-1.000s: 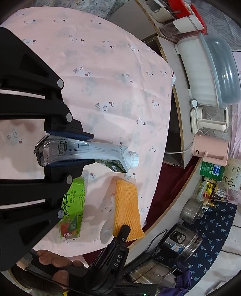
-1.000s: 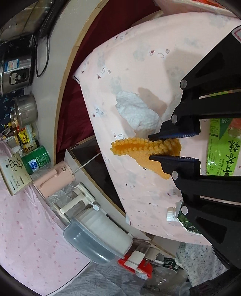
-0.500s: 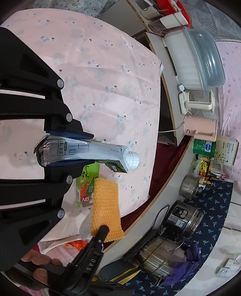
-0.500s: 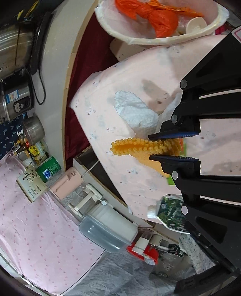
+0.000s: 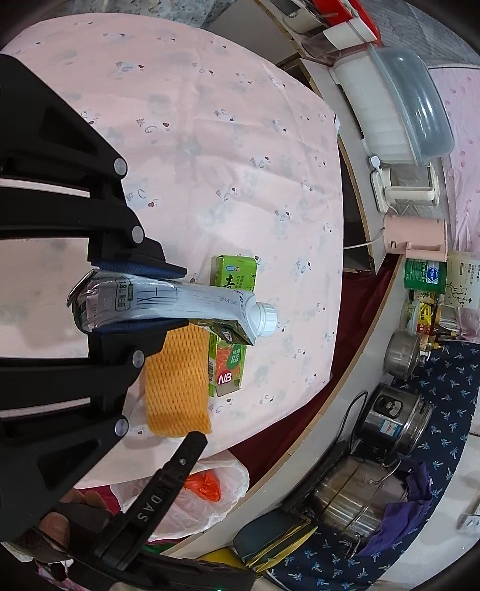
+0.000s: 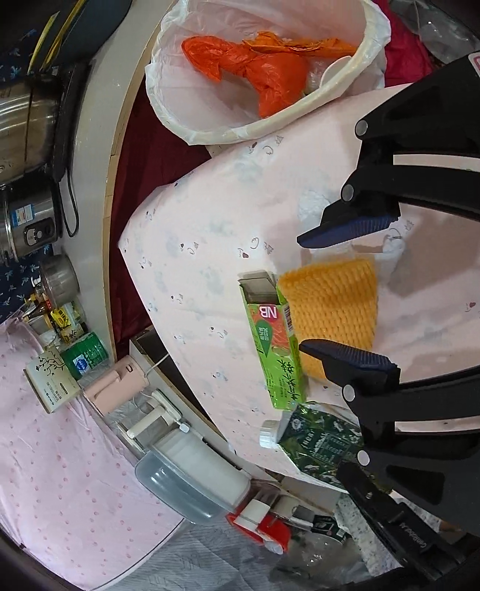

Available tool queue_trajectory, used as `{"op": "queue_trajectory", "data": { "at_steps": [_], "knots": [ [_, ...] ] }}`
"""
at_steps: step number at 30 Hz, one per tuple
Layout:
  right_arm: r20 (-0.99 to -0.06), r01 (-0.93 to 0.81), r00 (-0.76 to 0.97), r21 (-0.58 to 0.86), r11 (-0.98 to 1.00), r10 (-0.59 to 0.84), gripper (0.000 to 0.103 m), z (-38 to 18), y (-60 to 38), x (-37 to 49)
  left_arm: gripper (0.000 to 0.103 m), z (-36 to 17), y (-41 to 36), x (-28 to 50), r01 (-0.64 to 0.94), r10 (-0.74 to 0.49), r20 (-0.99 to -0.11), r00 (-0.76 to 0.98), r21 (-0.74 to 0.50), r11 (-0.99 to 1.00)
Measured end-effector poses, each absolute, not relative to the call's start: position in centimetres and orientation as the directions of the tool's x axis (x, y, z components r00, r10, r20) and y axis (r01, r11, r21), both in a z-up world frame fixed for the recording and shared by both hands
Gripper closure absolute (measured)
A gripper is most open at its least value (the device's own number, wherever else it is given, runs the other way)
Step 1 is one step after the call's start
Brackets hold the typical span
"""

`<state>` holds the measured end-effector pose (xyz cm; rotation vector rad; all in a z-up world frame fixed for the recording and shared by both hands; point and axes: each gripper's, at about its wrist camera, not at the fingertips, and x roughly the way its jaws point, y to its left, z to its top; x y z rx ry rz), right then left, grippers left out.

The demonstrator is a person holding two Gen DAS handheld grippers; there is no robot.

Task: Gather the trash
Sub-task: 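Lift the mesh sleeve with the right tool while the left tool holds the carton, then carry the carton and mesh sleeve over the bin and open both tools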

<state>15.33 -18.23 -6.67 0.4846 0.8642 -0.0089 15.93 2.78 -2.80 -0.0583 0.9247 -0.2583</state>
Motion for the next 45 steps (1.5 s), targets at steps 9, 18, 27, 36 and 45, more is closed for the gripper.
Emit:
{"op": "queue_trajectory", "data": {
  "at_steps": [9, 18, 27, 36, 45],
  "knots": [
    [-0.76, 0.196, 0.611, 0.418, 0.887, 0.223, 0.085, -9.0, -18.1, 17.1, 0.083, -3.3, 2.6, 15.7, 0.196, -0.232, -0.791, 0.565, -0.145, 0.97],
    [-0.687, 0.169, 0.692, 0.451, 0.876, 0.22, 0.093, -5.4, -18.9, 16.1, 0.083, -2.2, 2.3, 15.5, 0.193, -0.234, -0.778, 0.583, -0.147, 0.97],
    [-0.614, 0.182, 0.77, 0.473, 0.862, 0.174, 0.093, -1.4, -21.9, 14.2, 0.083, 0.1, 0.3, 14.5, 0.234, -0.255, -0.747, 0.613, -0.136, 0.963],
    [-0.584, 0.258, 0.807, 0.485, 0.836, 0.09, 0.093, -0.1, -27.2, 11.1, 0.083, 1.6, -5.1, 13.5, 0.331, -0.304, -0.729, 0.613, -0.112, 0.937],
    [-0.577, 0.362, 0.817, 0.487, 0.795, -0.018, 0.093, -0.4, -33.7, 7.0, 0.083, 1.7, -12.6, 12.5, 0.456, -0.376, -0.733, 0.567, -0.101, 0.884]
  ]
}}
